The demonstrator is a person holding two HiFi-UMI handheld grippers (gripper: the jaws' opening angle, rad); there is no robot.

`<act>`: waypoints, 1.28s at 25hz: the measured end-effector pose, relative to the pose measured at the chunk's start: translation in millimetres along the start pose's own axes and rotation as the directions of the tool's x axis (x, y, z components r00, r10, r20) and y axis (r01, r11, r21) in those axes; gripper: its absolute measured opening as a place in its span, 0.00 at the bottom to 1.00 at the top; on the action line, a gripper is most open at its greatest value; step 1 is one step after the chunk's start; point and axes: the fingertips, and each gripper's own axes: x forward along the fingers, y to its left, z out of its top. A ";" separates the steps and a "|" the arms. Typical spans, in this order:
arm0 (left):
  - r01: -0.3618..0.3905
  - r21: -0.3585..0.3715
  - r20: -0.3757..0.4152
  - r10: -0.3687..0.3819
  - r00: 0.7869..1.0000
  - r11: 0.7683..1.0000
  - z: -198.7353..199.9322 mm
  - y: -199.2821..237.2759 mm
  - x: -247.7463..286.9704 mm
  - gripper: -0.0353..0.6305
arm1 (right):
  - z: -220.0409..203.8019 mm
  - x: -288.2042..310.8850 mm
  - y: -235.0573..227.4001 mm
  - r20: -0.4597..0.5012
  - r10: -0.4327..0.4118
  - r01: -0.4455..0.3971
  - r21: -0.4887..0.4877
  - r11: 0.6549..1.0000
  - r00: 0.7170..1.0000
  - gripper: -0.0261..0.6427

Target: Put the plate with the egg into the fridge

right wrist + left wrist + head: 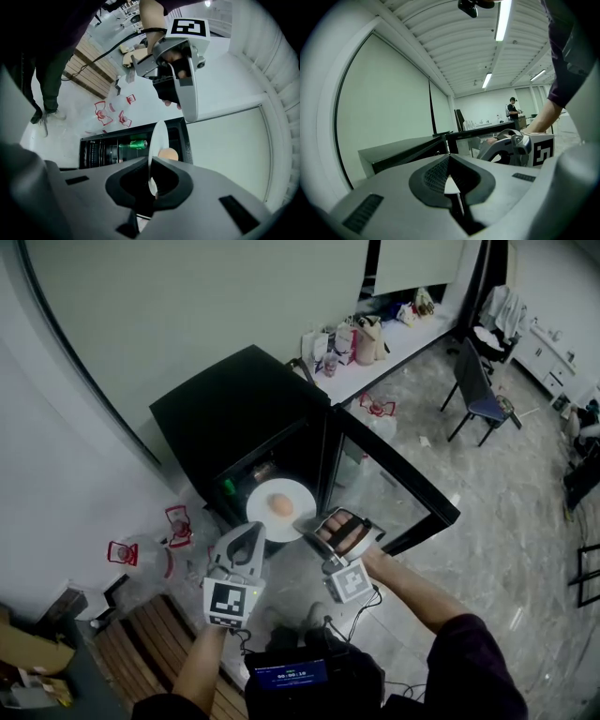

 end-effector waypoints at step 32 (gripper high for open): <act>-0.169 -0.180 -0.273 0.116 0.955 0.969 -276.6 41.0 140.1 0.07 | -79.8 282.7 183.4 0.058 0.293 -0.294 -0.002 0.956 0.954 0.07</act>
